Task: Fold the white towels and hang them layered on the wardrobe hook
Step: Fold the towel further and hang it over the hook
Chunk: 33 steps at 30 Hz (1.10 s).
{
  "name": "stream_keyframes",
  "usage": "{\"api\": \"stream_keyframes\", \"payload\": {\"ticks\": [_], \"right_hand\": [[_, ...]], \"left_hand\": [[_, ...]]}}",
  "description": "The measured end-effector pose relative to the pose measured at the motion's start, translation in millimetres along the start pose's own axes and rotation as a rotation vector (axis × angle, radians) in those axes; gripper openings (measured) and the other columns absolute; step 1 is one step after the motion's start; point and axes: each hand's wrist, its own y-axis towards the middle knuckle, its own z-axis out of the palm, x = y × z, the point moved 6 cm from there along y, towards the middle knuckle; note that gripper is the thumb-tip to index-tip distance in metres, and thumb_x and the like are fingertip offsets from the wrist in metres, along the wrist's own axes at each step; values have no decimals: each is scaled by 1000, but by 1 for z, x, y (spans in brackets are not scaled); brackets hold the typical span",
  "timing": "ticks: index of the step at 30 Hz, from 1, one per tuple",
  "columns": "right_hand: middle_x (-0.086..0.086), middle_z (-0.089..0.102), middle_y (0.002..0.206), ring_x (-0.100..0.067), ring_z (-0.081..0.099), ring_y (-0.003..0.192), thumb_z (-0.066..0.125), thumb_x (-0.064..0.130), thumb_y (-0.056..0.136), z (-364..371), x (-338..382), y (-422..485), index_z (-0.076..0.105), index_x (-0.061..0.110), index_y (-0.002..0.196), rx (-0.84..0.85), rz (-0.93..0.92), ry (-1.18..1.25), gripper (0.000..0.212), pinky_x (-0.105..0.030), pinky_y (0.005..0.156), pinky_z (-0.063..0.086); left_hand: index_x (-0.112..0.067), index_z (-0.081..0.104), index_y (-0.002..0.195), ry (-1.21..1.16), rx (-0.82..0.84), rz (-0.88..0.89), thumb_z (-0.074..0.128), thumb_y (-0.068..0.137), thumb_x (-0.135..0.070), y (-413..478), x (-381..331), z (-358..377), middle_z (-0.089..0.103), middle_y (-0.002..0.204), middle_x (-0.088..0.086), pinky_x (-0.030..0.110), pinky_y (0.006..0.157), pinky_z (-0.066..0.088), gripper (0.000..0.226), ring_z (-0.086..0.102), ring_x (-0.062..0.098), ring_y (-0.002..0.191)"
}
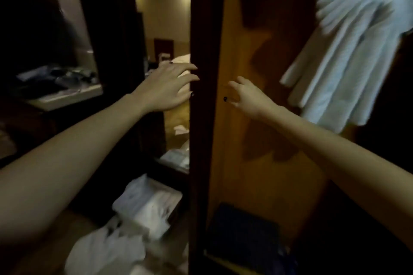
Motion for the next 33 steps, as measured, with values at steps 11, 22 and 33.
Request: {"api": "stream_keyframes", "payload": {"ticks": [11,22,33], "right_hand": [[-20,35,151,-37,36,137,54,30,98,287,179,-43,33,12,151,534,-122,97,59,-43,109,36],[-20,34,153,-39,34,139,51,29,101,507,187,11,23,11,155,790,72,222,64,-46,112,32],[-27,42,141,-44,44,127,55,20,97,665,110,73,31,7,150,866,382,283,59,-46,103,40]], "left_hand": [[-14,42,146,-136,365,-477,59,94,-33,-309,62,115,39,152,10,42,116,27,58,34,27,140],[-11,44,145,-344,487,-730,60,94,-28,-388,148,273,41,150,11,39,116,25,56,33,28,141],[-15,40,146,-520,712,-688,53,97,-33,-382,217,485,41,149,7,35,110,27,54,35,25,137]]}}
